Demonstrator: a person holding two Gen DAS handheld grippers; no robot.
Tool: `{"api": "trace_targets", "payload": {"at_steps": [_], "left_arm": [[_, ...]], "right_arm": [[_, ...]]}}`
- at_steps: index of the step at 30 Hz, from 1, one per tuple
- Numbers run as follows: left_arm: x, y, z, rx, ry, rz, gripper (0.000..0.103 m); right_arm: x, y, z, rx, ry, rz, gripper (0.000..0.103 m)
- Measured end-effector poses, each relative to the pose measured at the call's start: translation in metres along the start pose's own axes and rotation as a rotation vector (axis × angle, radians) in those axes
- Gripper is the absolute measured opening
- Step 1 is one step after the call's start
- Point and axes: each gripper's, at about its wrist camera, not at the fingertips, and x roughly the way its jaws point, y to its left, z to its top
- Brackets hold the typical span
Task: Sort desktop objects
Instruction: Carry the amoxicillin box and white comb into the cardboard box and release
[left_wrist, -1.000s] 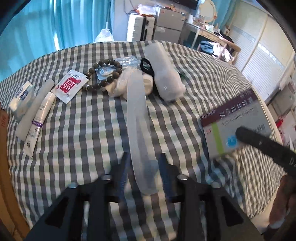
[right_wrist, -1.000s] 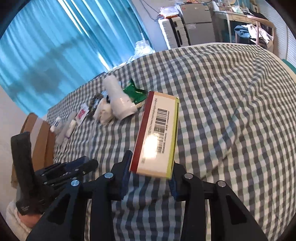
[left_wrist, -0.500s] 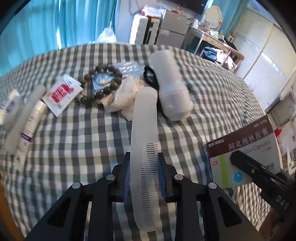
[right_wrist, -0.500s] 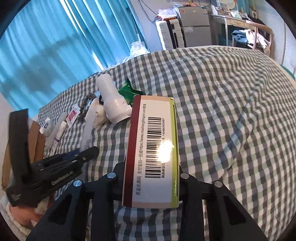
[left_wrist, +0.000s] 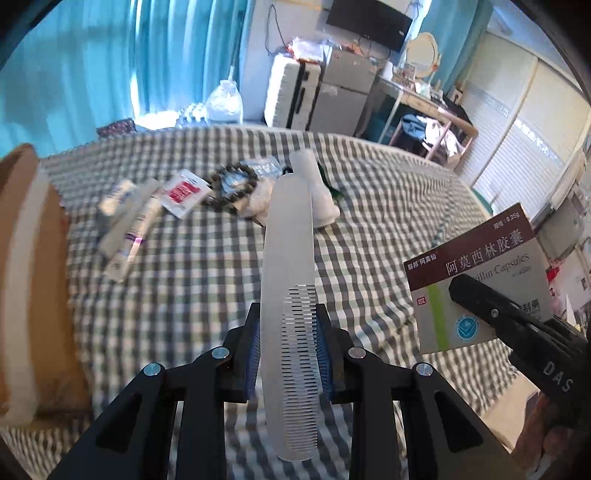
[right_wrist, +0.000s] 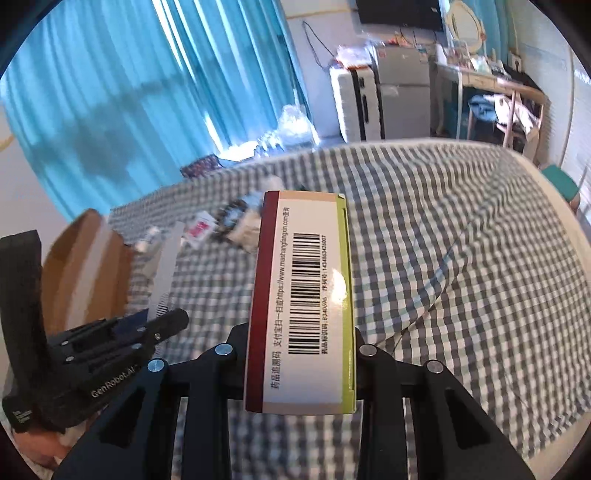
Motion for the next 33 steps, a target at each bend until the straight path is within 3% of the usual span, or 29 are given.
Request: {"api": "trace_targets", "payload": {"at_steps": [10,18,24,33], "left_arm": [[-0.115,0.038,-0.011,-0.056,-0.176,0.013,0.027],[-0.171,0.144,-0.016,-0.207,-0.227,0.151,0.027],[-0.172,0.232,0.000,-0.277,-0.222,0.249,0.027],[-0.104,0.317,0.013,-0.345,-0.107,0.315,0.027]], "right_arm": [[-0.077,0.092,-0.006,-0.137,-0.104,0.117,0.029],[-0.071,0.199,0.008,-0.269,-0.091,0.290,0.029],[-0.016,0.274,0.026,-0.310,-0.018,0.405,0.029],[0.088,0.337,0.039,-0.325,0.110,0.449,0.029]]}}
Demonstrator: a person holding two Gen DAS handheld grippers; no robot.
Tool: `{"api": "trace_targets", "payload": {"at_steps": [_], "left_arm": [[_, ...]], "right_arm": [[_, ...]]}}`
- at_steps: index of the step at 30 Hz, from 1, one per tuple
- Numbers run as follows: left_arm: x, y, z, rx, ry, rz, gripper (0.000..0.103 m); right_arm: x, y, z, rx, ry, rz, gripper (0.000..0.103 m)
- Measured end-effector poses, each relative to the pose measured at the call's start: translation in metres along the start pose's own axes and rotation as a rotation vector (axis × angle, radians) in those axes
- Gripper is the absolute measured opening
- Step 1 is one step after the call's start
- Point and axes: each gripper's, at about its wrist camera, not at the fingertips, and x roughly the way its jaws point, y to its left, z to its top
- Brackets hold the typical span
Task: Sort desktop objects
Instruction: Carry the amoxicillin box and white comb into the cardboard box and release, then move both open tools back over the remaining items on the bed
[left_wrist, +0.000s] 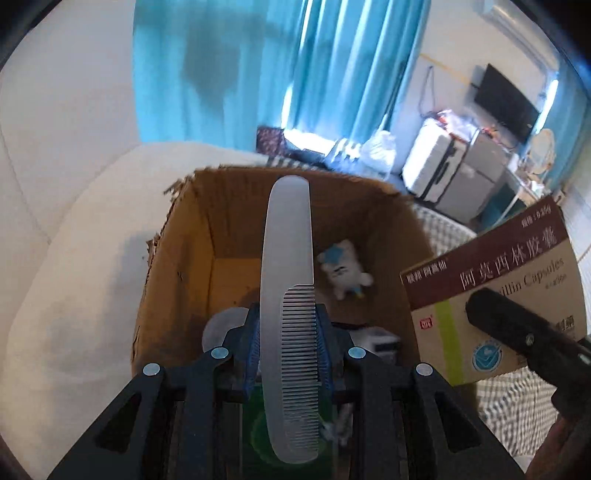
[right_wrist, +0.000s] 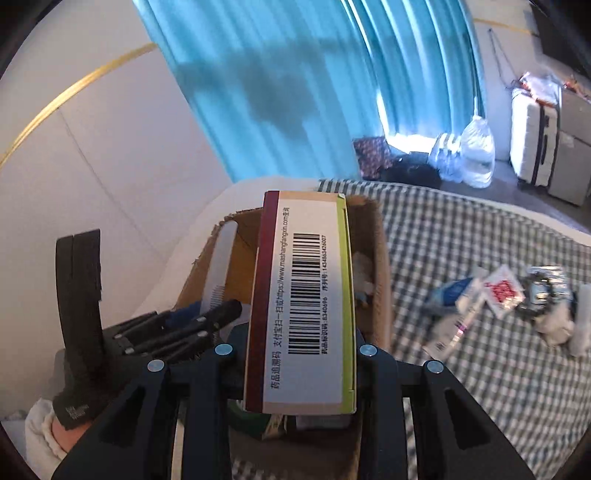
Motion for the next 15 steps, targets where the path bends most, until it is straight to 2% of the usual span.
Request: {"api": "trace_targets", "payload": {"at_steps": [2,3,4,5,6,7,9,12,15], "left_arm": [[0.012,0.003,0.001,-0.002,0.009,0.017,0.029],[0.015,0.004,0.002,-0.001,0.011,0.020,0.035],[0.018,0.004,0.002,-0.004,0.011,0.029,0.051],[0.019,0.006,0.002,-0.009,0.009,0.041,0.062],[0.018,0.006,0.001,-0.012,0.005,0.047,0.076],[0.015,0.006,-0.001,-0.017,-0.006,0.049,0.078],[0.008,0.006,-0.007,-0.018,-0.008,0.037,0.079],[0.000,0.007,-0.012,-0.028,0.000,0.039,0.086],[-0.021,0.003,-0.024,-0.037,-0.015,0.023,0.087]], "right_arm": [[0.015,-0.002,0.005,0.000,0.005,0.007,0.032],[0.022,-0.003,0.009,0.005,0.005,0.003,0.037],[0.024,-0.002,0.010,0.012,-0.002,-0.002,0.056],[0.025,-0.004,0.014,0.029,-0.020,-0.015,0.064],[0.022,-0.005,0.016,0.037,-0.053,-0.025,0.064],[0.016,-0.005,0.018,0.037,-0.087,-0.039,0.064],[0.009,-0.003,0.022,0.029,-0.093,-0.024,0.064],[-0.012,-0.009,0.018,0.052,-0.115,-0.045,0.064],[-0.037,-0.018,0.007,0.067,-0.134,-0.079,0.064]]}}
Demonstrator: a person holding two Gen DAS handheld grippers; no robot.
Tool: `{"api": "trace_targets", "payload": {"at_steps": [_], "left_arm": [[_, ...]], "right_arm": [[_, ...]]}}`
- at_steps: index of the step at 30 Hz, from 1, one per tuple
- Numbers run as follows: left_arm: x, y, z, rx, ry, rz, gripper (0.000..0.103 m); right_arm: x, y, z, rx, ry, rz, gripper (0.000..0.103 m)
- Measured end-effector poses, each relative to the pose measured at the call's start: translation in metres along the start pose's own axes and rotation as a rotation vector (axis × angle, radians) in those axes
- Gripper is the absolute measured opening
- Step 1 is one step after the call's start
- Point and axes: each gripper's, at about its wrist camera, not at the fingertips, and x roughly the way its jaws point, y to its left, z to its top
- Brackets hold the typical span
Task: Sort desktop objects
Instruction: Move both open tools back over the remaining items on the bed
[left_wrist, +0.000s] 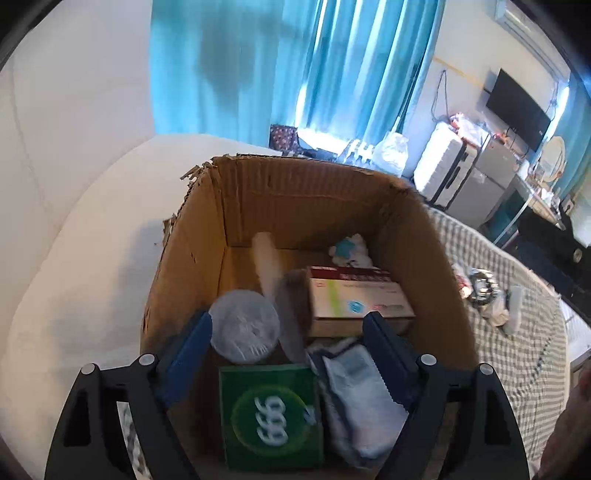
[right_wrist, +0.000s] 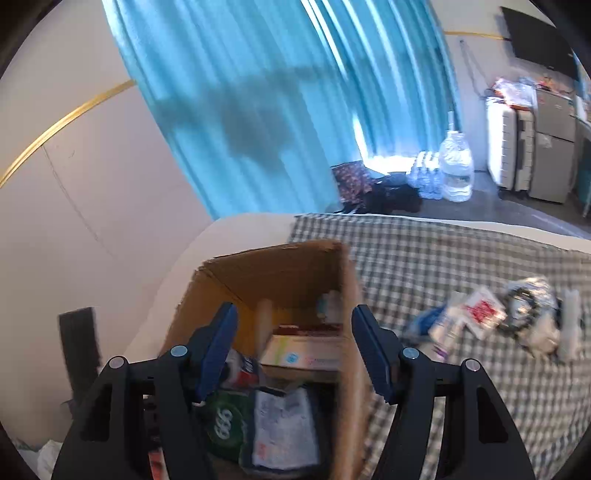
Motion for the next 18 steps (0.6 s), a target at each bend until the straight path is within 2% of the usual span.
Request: {"api": "trace_targets", "payload": {"at_steps": [7,12,15,18], "left_arm": [[-0.052,-0.028,-0.027,0.011,-0.026,-0.021,0.093],[-0.091,-0.072,-0.045,0.030,-0.055,-0.056,0.096],[-0.116,-0.096,-0.054,0.015,-0.122,-0.026,0.097],[-0.134,-0.119,-0.062,0.015,-0.159,-0.054,0.103]], "right_arm": [[-0.077,-0.032,-0.025,0.045,-0.050,-0.103,0.064],[-0.137,-0.038,-0.039,0.013,-0.116,-0.199,0.064],[-0.164,-0.043,-0.046,0.009,-0.136,-0.225,0.064],[-0.194,-0.053,-0.055,0.001,-0.171,-0.255,0.070]]}}
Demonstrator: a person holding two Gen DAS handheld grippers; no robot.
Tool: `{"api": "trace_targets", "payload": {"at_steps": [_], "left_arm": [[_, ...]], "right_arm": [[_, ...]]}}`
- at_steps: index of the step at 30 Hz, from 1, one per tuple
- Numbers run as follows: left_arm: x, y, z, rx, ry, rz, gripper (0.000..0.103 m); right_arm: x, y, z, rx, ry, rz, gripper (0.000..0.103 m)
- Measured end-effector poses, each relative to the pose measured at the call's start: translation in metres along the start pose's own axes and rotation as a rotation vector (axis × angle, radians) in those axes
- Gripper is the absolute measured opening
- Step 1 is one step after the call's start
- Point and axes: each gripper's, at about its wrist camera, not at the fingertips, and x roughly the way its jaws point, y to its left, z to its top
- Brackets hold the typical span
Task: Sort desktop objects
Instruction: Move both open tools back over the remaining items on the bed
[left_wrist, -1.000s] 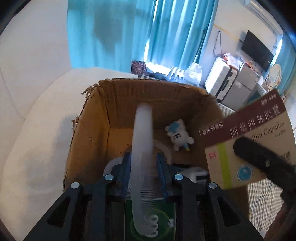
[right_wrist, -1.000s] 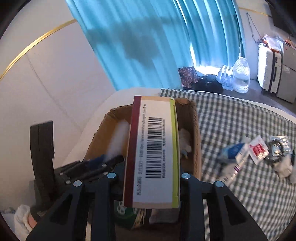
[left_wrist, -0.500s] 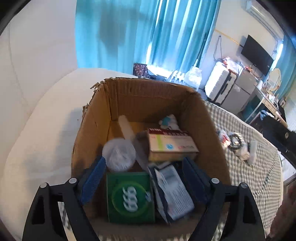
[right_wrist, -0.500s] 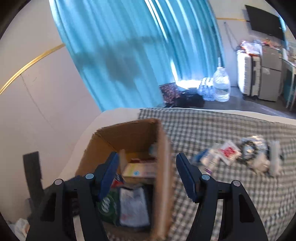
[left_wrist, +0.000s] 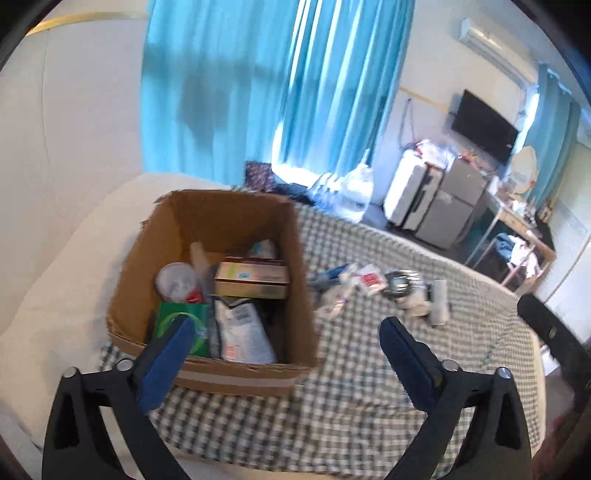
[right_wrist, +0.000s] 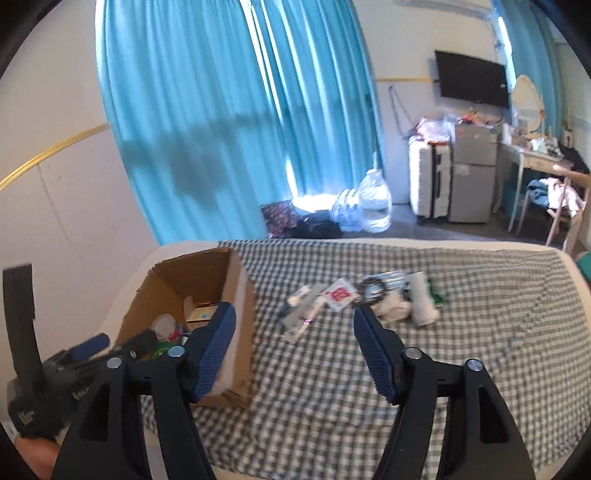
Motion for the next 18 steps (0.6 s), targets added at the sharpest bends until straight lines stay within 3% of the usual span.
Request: {"api": "trace_targets", "payload": {"at_steps": [6,10,13,18], "left_arm": [[-0.002,-0.050,-0.016,0.058,0.019,-0.013,0.103],[0.001,-0.081,-0.026,0.128,0.026,-0.019,0.103],[0.010,-0.098,-0.035,0.175,0.030,-0.010,0.103],[0.034,-0.110,-0.050,0.225,0.077,0.004,0.103]], "right_arm": [[-0.033,-0.041,-0.012,-0.002,-0.055,-0.085,0.085],[-0.039,-0.072,-0.023,0.024,-0.073,-0.142,0.087],[-0.038,-0.097,-0.032,0.079,-0.084,-0.117,0.087],[-0.016,-0.128,-0.046,0.143,-0.025,-0.130,0.083]]}}
